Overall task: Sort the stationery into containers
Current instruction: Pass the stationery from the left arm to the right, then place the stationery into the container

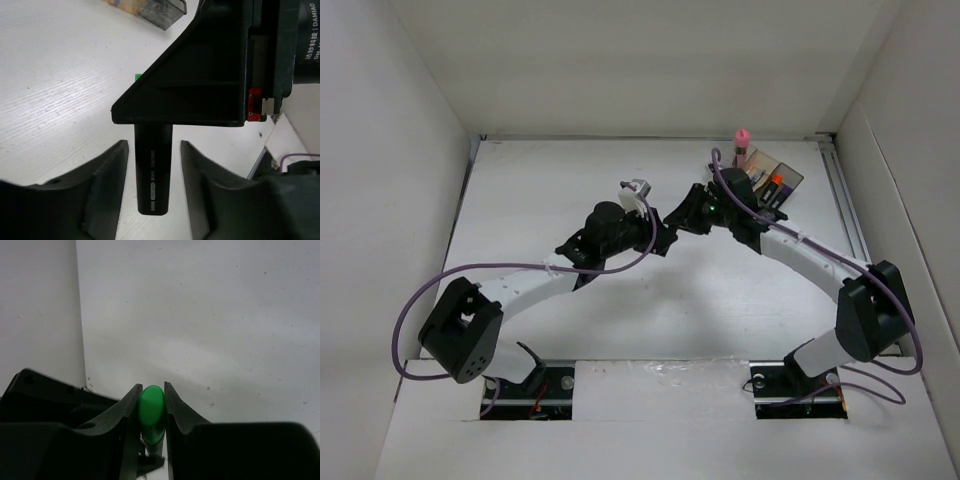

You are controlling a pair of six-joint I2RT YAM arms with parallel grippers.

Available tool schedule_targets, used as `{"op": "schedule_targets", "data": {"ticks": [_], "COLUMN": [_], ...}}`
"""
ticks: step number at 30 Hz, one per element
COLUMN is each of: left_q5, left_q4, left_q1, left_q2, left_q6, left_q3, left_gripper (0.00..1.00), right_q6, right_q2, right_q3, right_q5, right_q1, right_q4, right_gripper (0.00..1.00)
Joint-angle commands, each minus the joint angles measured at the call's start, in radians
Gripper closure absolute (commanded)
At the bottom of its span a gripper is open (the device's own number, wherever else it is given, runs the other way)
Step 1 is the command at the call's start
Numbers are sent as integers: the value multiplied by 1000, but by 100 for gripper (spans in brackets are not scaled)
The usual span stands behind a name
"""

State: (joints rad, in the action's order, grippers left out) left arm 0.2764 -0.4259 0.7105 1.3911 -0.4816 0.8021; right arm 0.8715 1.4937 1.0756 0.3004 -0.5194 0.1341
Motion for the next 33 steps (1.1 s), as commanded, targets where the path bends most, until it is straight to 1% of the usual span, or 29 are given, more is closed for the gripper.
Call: {"op": "schedule_targets", "data": {"ticks": [1,3,4,5,6,9,10,12,13,15,17,18,20,21,22,25,27,29,31,33], "left_q5": [-31,-31,-31,-31,-31,-52,-62,-62,-74,-88,-114,-114,-100,-89,-80,-26,-35,-60,-71,-71], "left_q4": [-97,-97,-97,-126,-145,-145,-145,-181,-191,-191,-169,-169,-180,-191,-200,-209,-188,-172,-172,-172], "left_q1": [-3,-3,-3,-3,-3,-3,-3,-3,-3,-3,-3,-3,-3,-3,-3,-3,-3,-3,-3,-3], "left_q2": [-38,-38,-38,-62,-75,-101,-115,-127,-127,-127,-116,-116,-116,-116,-116,-106,-106,-115,-115,-104], "left_q6": [-11,11,20,20,20,20,20,31,31,60,80,89,89,89,89,89,101,101,101,101], "left_q3": [-17,-17,-17,-49,-64,-98,-109,-159,-173,-182,-191,-192,-202,-202,-213,-202,-193,-193,-193,-193], "left_gripper": [54,34,29,22,1,0,0,0,0,0,0,0,0,0,0,0,0,0,0,0], "right_q6": [9,9,9,9,9,9,9,9,9,9,9,9,9,9,9,9,-14,-38,-49,-61], "right_q2": [13,25,36,51,51,76,89,112,112,137,155,168,215,233,273,325,370,408,418,427], "right_q3": [73,87,104,118,133,181,194,243,276,306,339,377,415,438,483,553,583,622,633,621], "right_q5": [8,-4,-4,-4,-17,-27,-38,-49,-66,-86,-147,-165,-219,-269,-293,-395,-446,-530,-587,-596], "right_q1": [-4,21,47,62,77,156,203,257,315,376,438,499,550,588,604,627,627,627,627,636], "right_q4": [-27,-14,-5,5,18,38,48,67,82,94,104,119,140,168,182,217,248,298,321,322], "right_gripper": [91,92,94,94,94,94,95,95,96,96,96,96,96,96,96,97,97,97,97,97]}}
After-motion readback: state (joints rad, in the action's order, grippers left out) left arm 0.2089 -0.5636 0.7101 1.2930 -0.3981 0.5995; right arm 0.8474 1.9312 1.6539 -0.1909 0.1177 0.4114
